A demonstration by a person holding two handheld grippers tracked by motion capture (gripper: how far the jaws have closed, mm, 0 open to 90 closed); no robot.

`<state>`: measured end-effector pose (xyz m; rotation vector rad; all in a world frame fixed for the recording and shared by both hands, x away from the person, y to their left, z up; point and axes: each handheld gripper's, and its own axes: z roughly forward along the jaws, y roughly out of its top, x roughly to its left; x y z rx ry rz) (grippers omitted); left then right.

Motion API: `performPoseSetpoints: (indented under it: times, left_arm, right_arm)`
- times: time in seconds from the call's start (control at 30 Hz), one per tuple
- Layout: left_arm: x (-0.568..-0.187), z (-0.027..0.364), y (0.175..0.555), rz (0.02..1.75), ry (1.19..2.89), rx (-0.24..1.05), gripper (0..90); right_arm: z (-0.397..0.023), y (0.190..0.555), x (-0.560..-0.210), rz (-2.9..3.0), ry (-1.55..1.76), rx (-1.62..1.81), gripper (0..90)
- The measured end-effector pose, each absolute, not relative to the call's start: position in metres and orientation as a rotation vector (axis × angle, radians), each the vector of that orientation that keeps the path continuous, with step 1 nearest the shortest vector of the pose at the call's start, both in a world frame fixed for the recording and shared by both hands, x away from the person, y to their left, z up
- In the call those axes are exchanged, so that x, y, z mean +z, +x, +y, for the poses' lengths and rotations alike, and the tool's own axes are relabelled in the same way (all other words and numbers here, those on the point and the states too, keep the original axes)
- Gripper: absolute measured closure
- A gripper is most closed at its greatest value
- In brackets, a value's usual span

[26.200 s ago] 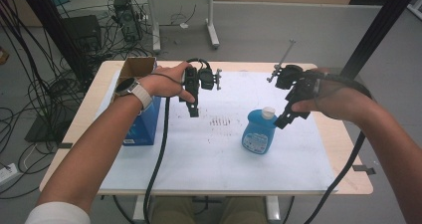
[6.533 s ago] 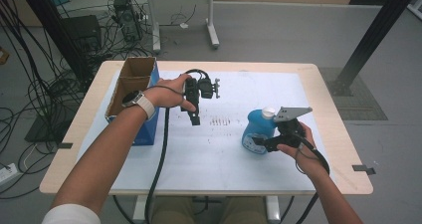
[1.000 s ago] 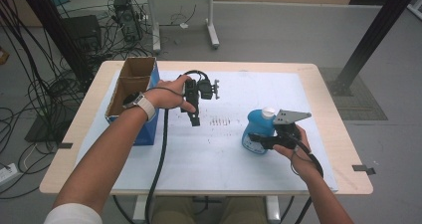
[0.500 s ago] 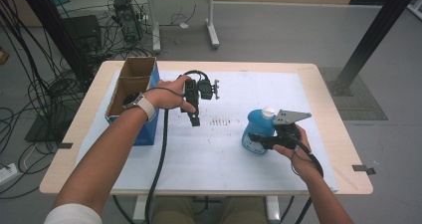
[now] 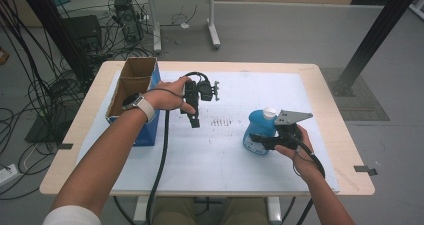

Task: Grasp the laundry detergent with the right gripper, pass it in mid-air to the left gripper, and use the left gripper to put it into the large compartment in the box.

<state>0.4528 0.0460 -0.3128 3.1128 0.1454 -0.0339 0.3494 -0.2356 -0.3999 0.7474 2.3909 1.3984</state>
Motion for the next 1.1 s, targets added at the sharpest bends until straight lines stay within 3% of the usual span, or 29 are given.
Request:
performPoseSetpoints:
  times: [1.1]
  left_arm:
    - [-0.3130,0.0434,0.4517,0.146,3.116,-0.034,10.9]
  right_arm:
    - [-0.2354,0.3495,-0.3996,2.391,0.762,1.397,44.1]
